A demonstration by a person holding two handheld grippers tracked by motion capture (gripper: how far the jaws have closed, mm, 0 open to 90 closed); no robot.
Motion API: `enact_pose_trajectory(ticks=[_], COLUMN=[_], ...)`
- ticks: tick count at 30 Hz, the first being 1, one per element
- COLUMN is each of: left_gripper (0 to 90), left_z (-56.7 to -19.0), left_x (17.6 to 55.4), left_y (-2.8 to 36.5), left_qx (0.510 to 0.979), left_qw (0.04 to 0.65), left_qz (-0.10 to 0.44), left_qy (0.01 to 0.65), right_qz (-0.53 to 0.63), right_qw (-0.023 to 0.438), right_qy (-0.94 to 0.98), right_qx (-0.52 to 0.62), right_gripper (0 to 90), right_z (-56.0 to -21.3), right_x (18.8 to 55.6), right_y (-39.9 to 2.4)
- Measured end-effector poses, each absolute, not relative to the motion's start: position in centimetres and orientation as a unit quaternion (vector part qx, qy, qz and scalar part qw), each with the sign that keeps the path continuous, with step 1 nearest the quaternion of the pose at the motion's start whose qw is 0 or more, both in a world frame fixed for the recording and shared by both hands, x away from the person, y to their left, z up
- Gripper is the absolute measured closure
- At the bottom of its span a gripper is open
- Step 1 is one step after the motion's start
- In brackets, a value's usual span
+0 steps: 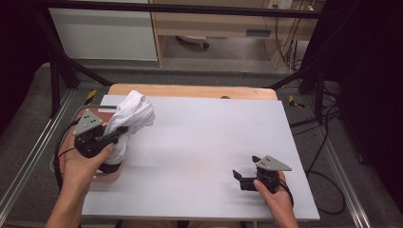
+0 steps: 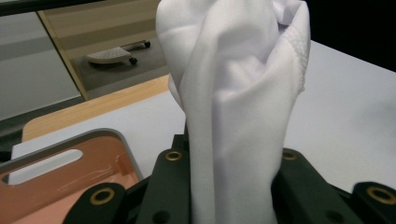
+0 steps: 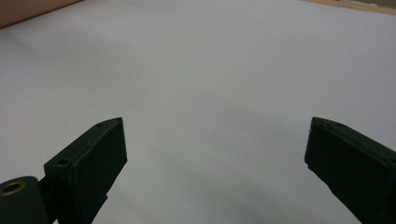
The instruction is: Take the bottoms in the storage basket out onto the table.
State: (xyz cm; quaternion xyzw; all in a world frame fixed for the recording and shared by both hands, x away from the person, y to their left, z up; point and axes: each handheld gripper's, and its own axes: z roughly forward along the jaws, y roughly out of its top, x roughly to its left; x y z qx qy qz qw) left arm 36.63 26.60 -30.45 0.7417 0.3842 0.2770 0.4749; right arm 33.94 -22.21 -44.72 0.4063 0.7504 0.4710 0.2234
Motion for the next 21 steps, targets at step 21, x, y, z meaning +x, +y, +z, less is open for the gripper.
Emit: enact_pose_trajectory(ticks=[21], left_gripper=[76.0], left_z=[-30.6], left_x=[36.3], left_y=[24.7], left_qx=[0.748], left_qw=[0.494], left_qz=[0.244], left_qy=[0.369], right_qz=[0.468], right_qw=[0.216], right_qy=[0.760], right_qx=[0.396], right_gripper=[5.4], right_z=[-44.9], right_x=[33.8], right_y=[-21.8])
